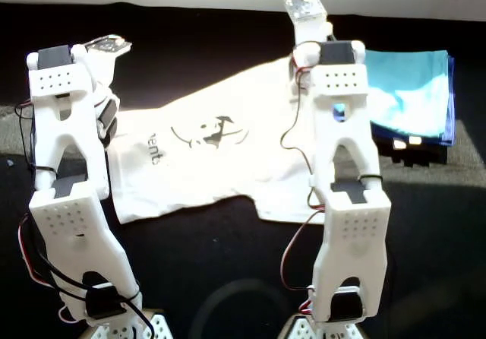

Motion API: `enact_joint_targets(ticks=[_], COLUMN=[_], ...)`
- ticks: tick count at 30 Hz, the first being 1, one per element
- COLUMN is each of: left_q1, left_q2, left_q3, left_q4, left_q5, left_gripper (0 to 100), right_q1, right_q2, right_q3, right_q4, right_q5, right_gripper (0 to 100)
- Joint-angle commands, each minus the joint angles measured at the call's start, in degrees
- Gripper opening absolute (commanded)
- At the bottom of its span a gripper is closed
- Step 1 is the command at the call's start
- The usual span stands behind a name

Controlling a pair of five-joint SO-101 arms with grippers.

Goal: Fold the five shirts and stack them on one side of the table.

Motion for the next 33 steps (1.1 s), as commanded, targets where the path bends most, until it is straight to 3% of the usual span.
enact_joint_targets(ticks=[1,7,11,18,25,33], left_q1=[0.0,0.4,0.2,0.0,0.2,0.2], left_q2=[-1.0,-8.1,-15.4,-19.6,-20.1,-19.7], left_q3=[-1.3,8.3,16.7,29.4,39.9,40.9], left_q4=[2.1,2.1,2.0,-3.8,-10.9,-11.0], left_q5=[0.0,0.0,-0.1,-0.1,-0.1,-0.1], left_gripper=[1,1,1,1,1,1], right_q1=[-0.2,0.6,1.0,-0.4,-0.2,5.5], right_q2=[-0.6,-0.7,-1.9,-24.8,-47.4,-61.3], right_q3=[-6.4,-10.6,-7.3,23.2,59.1,76.0], right_q4=[7.0,12.4,12.5,10.5,-5.5,-7.7], right_q5=[0.1,-0.1,-5.5,-5.9,-1.1,0.7], right_gripper=[0.6,0.6,0.6,0.6,0.6,0.6])
